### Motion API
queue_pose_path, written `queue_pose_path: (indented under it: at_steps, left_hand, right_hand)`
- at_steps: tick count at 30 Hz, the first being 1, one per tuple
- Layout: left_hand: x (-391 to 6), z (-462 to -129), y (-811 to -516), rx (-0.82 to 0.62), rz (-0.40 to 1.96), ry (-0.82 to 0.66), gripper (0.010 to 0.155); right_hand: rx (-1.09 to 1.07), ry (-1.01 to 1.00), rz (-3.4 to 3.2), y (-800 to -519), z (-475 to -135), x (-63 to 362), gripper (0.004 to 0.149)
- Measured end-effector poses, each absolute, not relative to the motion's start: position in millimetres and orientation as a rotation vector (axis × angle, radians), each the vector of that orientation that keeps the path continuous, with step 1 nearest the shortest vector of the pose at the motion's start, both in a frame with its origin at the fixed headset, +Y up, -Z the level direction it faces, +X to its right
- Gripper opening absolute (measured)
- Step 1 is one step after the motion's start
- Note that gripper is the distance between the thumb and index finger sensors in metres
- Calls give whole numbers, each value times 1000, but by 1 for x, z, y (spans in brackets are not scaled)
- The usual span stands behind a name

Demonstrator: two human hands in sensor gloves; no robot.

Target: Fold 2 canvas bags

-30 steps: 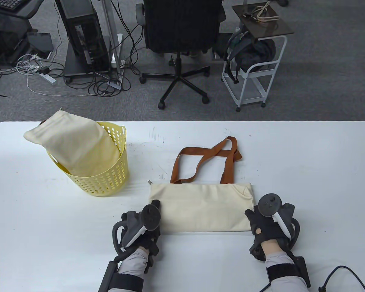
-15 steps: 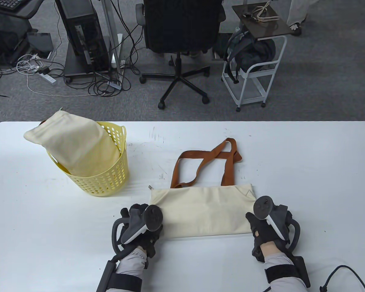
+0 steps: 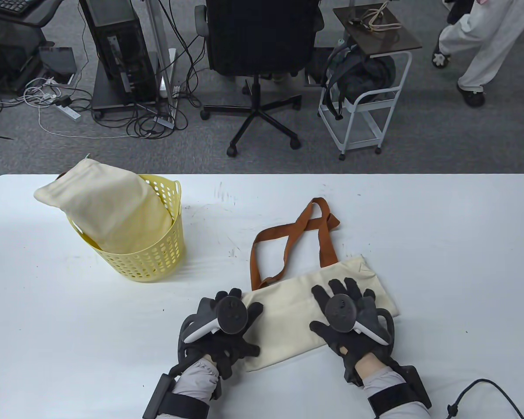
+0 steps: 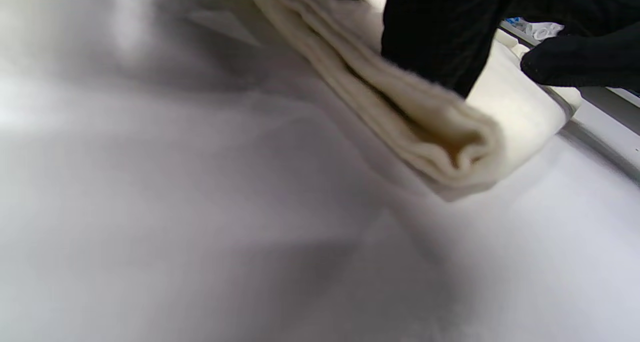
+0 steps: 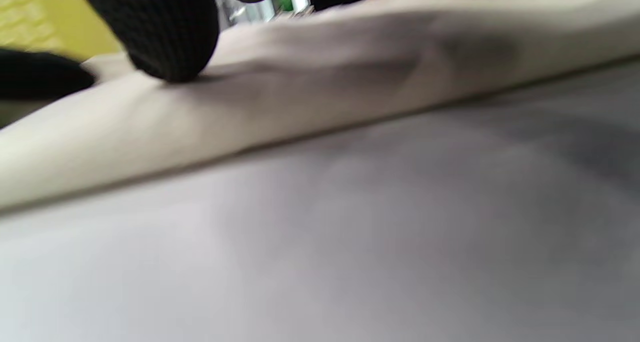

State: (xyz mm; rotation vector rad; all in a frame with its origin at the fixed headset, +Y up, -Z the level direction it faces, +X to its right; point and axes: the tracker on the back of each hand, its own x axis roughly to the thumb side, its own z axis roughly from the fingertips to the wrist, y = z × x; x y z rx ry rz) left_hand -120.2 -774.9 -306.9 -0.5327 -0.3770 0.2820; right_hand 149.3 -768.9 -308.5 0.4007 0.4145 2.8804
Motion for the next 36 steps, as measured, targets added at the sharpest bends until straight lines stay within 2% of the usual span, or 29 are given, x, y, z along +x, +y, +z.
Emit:
queue_pose_path:
  at_steps: [2, 7, 14, 20, 26, 29, 32, 33, 34, 36]
  left_hand:
    - [-121, -307, -775, -531, 273, -374, 93]
    - [-129, -309, -774, -514, 272, -356, 88]
    - [-141, -312, -770, -486, 380, -334, 72]
    - [-140, -311, -768, -448, 403, -342, 57]
    - [-141, -313, -768, -452, 414, -345, 53]
    - [-143, -314, -769, -464, 441, -340, 52]
    - [-145, -315, -770, -477, 465, -337, 53]
    - [-145, -315, -770, -481, 469, -338, 53]
    - [-145, -315, -770, -484, 471, -339, 53]
    - [-145, -314, -770, -488, 474, -340, 54]
  right_hand:
    - [419, 498, 2905, -776, -308, 146, 64]
    - [236, 667, 2781, -786, -318, 167, 57]
    - [-9, 525, 2777, -776, -320, 191, 56]
    - [-99, 362, 2891, -761, -315, 187, 48]
    - [-187, 357, 3027, -756, -318, 177, 40]
    - [-171, 436, 3104, -756, -326, 166, 40]
    - [-199, 857, 3110, -742, -348, 152, 43]
    - [-182, 922, 3048, -735, -355, 146, 43]
    - [-115, 893, 2979, -729, -361, 139, 43]
    - [134, 690, 2826, -720, -371, 119, 44]
